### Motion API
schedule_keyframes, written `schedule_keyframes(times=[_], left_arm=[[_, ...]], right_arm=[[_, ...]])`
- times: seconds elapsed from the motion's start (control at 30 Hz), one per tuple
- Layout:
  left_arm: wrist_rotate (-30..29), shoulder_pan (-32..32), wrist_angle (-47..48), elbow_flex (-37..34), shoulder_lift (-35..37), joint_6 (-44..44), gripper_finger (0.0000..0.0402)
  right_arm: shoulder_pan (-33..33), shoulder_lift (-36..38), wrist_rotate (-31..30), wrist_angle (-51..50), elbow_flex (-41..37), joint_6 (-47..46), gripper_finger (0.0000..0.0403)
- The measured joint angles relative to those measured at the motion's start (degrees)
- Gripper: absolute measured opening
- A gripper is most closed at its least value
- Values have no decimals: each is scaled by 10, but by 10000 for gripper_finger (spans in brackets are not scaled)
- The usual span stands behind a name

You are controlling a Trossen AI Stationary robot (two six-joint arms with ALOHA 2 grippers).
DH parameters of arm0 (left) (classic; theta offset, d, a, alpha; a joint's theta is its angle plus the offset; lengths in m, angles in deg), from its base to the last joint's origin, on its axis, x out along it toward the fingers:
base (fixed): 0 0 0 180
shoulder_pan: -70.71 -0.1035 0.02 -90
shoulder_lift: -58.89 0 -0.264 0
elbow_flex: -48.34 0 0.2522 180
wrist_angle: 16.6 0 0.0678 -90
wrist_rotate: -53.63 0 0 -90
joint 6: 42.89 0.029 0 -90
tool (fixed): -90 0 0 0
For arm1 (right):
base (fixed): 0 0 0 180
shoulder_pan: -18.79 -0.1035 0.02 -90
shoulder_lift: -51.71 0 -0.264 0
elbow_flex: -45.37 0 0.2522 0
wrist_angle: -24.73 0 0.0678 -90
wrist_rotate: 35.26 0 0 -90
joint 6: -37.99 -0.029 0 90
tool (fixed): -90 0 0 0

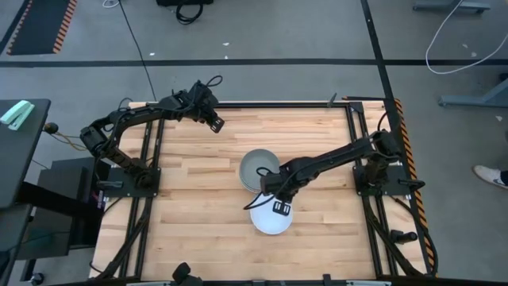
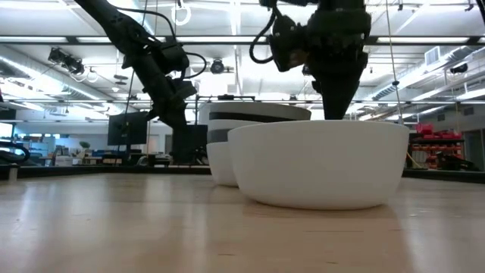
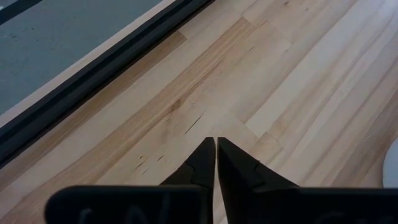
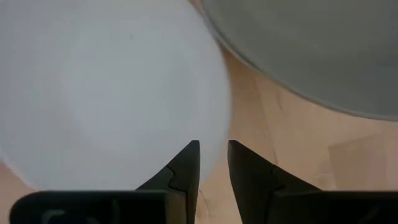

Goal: Nest bowls inside each other
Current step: Stack the white bowl on the stacked bowl

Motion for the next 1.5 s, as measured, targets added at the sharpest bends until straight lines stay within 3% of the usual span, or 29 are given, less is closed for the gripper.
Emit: schedule_keyframes(times=[0.4, 1.0, 1.5], left_arm=[[0, 0, 0, 0, 0, -2, 32], [0, 0, 0, 0, 0, -2, 28], [0, 0, 0, 0, 0, -2, 23]], right_arm=[[14, 0, 16, 14, -58, -1, 91], [13, 0, 25, 14, -20, 3, 91], [-30, 0, 37, 45, -22, -29, 91]])
